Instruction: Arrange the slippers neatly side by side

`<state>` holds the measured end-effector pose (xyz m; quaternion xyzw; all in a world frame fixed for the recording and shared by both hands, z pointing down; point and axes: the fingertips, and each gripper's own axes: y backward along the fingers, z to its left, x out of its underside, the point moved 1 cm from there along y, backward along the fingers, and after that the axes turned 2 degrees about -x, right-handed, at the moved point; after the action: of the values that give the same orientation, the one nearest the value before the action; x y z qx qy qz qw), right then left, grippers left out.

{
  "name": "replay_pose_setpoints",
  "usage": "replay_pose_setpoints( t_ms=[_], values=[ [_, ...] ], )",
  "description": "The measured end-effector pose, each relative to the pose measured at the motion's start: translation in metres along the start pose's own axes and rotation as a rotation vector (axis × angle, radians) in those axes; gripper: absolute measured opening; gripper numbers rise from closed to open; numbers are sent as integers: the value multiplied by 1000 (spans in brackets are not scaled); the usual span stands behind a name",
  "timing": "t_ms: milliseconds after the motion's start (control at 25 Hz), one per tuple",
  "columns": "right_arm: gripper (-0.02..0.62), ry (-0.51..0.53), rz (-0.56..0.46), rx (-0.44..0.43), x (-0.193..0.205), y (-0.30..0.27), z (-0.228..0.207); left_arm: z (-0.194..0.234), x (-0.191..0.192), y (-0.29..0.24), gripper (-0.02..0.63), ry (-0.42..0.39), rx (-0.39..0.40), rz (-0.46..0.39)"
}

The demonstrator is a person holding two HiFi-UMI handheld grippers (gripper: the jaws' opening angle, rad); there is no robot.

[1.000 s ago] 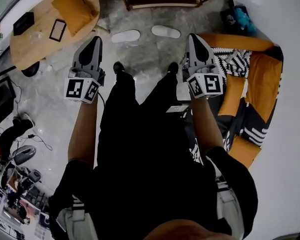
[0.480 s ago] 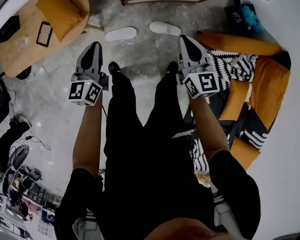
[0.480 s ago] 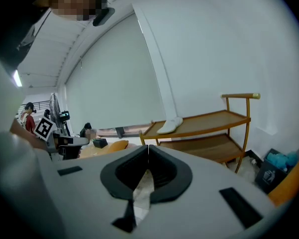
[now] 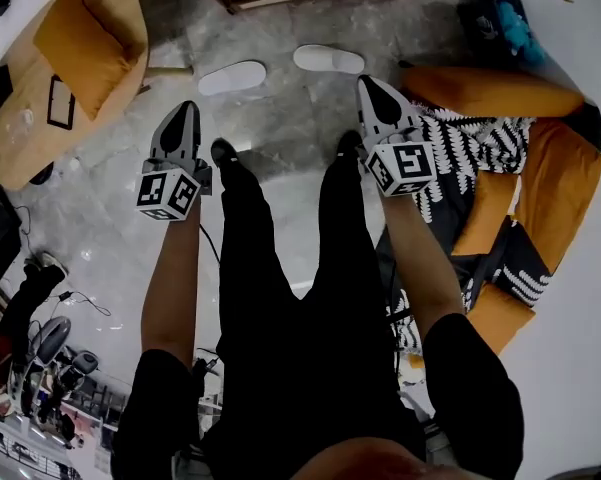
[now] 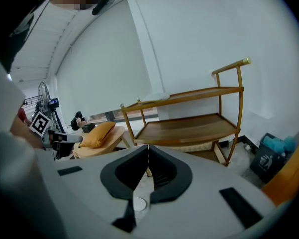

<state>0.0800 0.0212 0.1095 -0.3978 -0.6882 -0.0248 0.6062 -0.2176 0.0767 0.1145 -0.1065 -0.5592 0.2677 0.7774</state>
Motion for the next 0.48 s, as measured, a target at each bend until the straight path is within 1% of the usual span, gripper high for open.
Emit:
replay_pose_setpoints(
  t_ms=[200,480],
  values=[
    [32,-8,83,8,55,-24,-21,12,53,-32,15,22,9,98],
    [32,-51,206,17,132,-56,-55,27,114,-70,15,-4,46,200]
  ],
)
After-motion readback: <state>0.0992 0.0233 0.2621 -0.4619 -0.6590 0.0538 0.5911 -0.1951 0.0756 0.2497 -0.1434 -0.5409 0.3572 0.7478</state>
